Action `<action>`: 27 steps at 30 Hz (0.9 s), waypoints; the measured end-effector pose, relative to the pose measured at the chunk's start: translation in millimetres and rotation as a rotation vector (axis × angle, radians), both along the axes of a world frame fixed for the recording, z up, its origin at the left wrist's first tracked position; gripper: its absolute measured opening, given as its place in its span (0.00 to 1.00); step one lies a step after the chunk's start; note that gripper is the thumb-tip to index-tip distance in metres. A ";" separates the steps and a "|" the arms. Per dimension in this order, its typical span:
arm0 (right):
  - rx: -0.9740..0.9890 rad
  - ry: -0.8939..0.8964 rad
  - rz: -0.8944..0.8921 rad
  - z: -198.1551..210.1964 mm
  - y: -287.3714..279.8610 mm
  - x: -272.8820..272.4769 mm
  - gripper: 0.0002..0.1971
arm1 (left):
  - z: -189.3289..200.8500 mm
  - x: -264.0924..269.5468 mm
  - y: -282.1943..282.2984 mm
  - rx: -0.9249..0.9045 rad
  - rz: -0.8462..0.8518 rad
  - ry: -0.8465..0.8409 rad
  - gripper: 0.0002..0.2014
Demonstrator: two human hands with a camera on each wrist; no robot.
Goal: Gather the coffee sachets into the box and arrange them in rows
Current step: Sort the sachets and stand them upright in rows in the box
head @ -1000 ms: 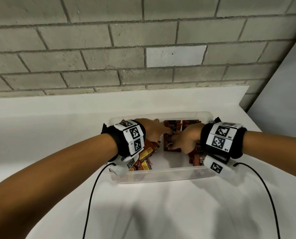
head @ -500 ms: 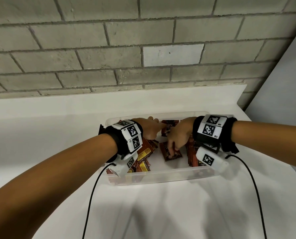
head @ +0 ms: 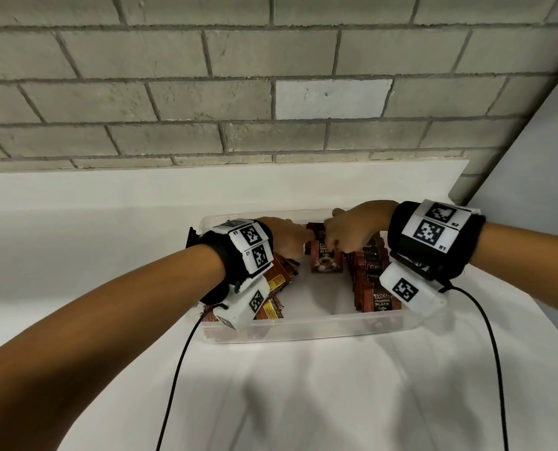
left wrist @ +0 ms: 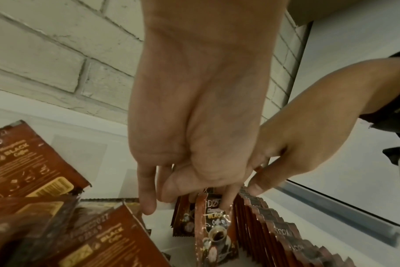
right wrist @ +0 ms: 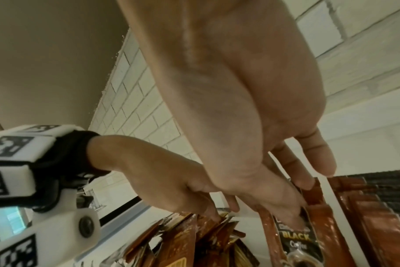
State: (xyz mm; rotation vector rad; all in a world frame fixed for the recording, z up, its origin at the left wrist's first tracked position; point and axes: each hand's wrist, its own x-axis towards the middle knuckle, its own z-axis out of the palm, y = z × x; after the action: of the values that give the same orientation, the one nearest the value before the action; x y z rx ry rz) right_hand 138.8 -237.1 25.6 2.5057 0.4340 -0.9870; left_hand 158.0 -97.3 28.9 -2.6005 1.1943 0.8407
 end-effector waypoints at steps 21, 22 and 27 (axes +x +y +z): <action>0.025 -0.109 -0.028 8.8 -0.8 -4.6 0.17 | -0.9 -5.8 -17.7 0.272 -0.147 -0.013 0.29; 0.032 -0.106 -0.026 8.8 -2.1 -4.4 0.17 | -2.0 -5.7 -18.4 0.284 -0.153 -0.014 0.29; 0.106 -0.100 -0.043 7.6 -11.8 -2.8 0.20 | -5.1 -10.5 -21.7 0.331 -0.238 -0.086 0.28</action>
State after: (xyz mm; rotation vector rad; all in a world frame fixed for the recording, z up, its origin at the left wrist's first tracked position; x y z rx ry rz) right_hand 136.0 -248.9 33.2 2.6560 0.4138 -0.8705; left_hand 147.6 -118.9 23.8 -2.1612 1.1951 0.7922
